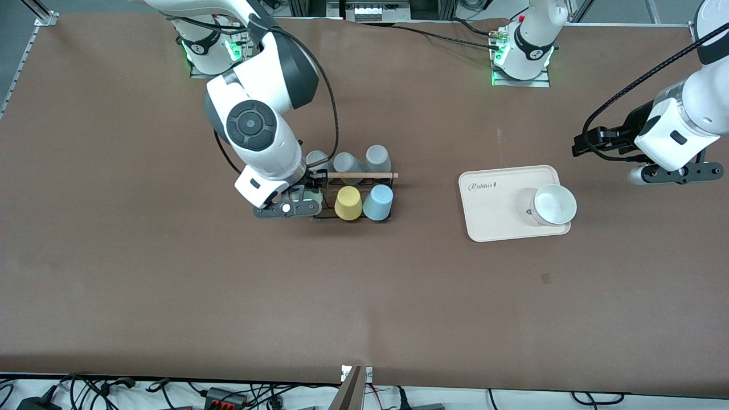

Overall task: Hang scattered cups on rack with three cups
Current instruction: 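Carry the mint-green cup with the right gripper onto a rack peg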

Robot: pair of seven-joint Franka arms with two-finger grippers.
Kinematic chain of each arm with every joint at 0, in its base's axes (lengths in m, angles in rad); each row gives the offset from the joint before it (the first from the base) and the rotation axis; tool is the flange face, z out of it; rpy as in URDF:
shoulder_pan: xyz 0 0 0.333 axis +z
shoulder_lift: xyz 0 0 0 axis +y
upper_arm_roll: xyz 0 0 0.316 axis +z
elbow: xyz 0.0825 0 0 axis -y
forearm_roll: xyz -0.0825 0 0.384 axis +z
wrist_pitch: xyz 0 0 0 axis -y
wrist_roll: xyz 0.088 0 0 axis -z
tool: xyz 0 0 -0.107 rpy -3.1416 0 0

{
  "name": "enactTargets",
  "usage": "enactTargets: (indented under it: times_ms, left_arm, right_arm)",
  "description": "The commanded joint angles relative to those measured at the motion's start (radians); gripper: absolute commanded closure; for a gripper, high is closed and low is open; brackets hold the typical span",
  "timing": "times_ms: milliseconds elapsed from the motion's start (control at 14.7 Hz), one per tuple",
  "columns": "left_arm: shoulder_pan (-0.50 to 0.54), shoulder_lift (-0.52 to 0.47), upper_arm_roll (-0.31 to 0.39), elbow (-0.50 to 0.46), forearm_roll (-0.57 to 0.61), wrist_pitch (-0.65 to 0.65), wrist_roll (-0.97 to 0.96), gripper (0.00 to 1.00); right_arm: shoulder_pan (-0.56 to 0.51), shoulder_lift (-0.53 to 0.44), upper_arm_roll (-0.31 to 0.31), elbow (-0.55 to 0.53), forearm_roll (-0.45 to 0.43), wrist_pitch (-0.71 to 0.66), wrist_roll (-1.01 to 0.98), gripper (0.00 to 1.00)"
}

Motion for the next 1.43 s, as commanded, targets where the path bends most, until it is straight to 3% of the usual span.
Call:
enactTargets:
  times_ms: [0, 1089, 1157, 1225, 1293, 1361]
  left_arm:
    - [0.012, -0.029, -0.005, -0.027, -0.017, -0.002, 0.001, 0.0]
    - [0.016, -0.029, -0.004, -0.027, -0.017, -0.008, 0.002, 0.0]
    - [0.016, -0.029, -0.002, -0.027, -0.017, -0.008, 0.002, 0.0]
    - [0.016, -0.029, -0.002, -0.025, -0.017, -0.008, 0.002, 0.0]
    - [0.016, -0.029, -0.002, -0.025, -0.017, -0.008, 0.002, 0.0]
    - [0.016, -0.029, -0.002, -0.025, -0.017, -0.008, 0.002, 0.0]
  right_arm:
    - [0.017, 0.041, -0.002, 0.036, 0.011, -0.004, 0.044, 0.68]
    - [0.022, 0.162, -0.002, 0.034, 0.014, 0.084, 0.035, 0.65]
    - [0.022, 0.167, -0.002, 0.034, 0.014, 0.084, 0.037, 0.51]
    - [0.022, 0.167, -0.002, 0.034, 0.014, 0.084, 0.04, 0.1]
    - [0.024, 0.165, -0.002, 0.036, 0.014, 0.082, 0.04, 0.0]
    - [0.024, 0.159, -0.002, 0.036, 0.013, 0.074, 0.04, 0.0]
